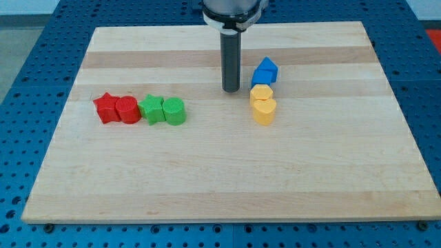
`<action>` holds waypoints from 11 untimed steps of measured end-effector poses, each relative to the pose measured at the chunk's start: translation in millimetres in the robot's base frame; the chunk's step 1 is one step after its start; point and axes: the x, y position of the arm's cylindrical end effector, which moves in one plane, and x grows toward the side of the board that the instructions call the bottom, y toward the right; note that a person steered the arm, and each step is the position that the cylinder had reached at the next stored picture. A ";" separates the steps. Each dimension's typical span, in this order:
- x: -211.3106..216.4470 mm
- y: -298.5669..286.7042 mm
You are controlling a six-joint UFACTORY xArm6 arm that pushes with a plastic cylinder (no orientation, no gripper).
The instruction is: Push the blue cube slightly to the right side
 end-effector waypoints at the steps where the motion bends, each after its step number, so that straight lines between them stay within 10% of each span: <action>1: -2.1 0.0; 11: 0.4 46.5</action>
